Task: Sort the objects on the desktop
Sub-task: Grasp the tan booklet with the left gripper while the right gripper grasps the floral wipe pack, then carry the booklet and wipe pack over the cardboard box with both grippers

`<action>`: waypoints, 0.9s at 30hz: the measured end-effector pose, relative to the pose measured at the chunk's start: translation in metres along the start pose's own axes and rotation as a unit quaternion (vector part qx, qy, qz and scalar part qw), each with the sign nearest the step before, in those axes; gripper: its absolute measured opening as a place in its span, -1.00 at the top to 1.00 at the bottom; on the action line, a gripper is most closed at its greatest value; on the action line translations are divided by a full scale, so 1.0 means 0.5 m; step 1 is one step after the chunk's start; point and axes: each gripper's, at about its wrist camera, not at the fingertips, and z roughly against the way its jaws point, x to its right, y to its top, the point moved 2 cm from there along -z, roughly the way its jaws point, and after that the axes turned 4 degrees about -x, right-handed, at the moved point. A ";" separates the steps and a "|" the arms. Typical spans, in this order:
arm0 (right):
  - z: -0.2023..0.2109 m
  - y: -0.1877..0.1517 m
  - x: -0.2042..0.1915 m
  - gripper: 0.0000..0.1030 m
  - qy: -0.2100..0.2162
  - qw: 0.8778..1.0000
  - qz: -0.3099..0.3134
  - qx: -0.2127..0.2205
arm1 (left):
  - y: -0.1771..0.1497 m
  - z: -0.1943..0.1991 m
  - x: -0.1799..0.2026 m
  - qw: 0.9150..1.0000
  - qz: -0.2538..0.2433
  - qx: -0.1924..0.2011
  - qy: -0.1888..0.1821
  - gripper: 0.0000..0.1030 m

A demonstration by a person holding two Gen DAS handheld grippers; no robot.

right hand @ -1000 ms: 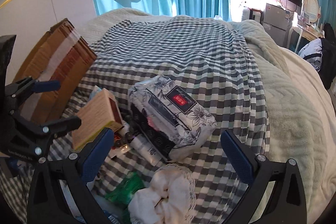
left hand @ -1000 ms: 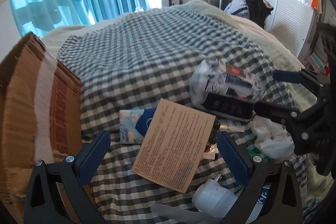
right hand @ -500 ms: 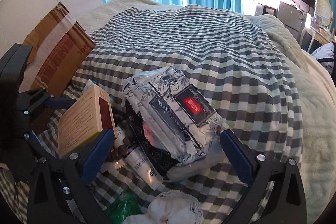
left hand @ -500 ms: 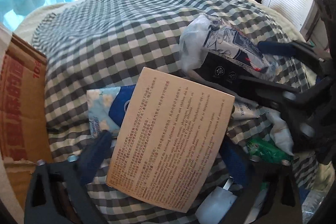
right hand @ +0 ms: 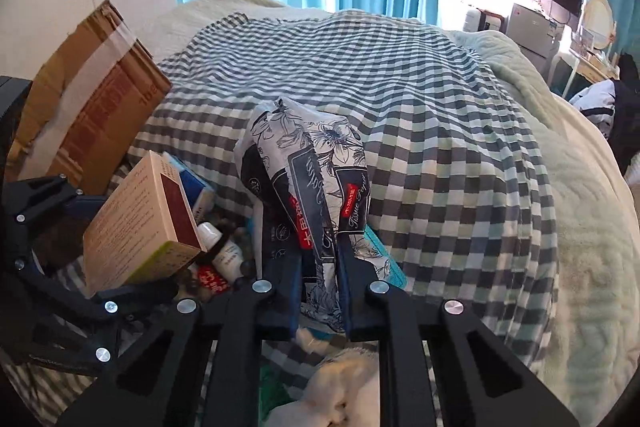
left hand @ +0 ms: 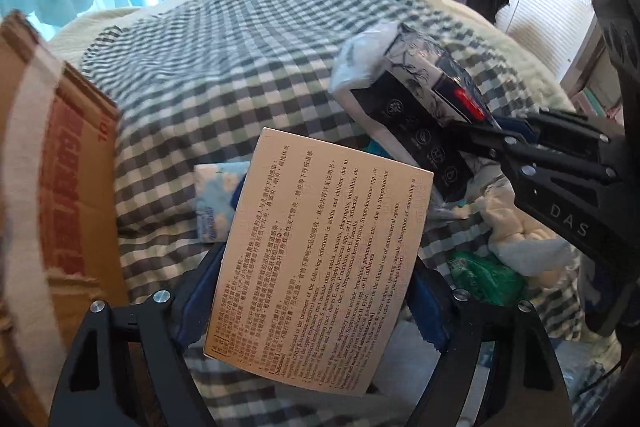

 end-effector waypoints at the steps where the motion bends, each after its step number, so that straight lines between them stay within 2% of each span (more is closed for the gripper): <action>1: 0.014 -0.001 -0.005 0.72 0.001 1.000 -0.006 0.004 | -0.002 0.012 -0.002 1.000 0.003 0.002 -0.002 -0.63; 5: 0.062 -0.010 -0.020 0.72 -0.002 1.000 -0.025 0.012 | -0.010 0.052 -0.015 0.999 0.026 0.007 -0.020 -0.63; 21: 0.211 -0.085 -0.102 0.72 -0.021 0.992 -0.119 0.025 | -0.034 0.239 -0.042 0.995 0.043 0.088 -0.012 -0.63; 27: 0.270 -0.095 -0.155 0.72 -0.031 0.991 -0.121 0.040 | -0.057 0.296 -0.048 0.992 0.048 0.113 -0.008 -0.63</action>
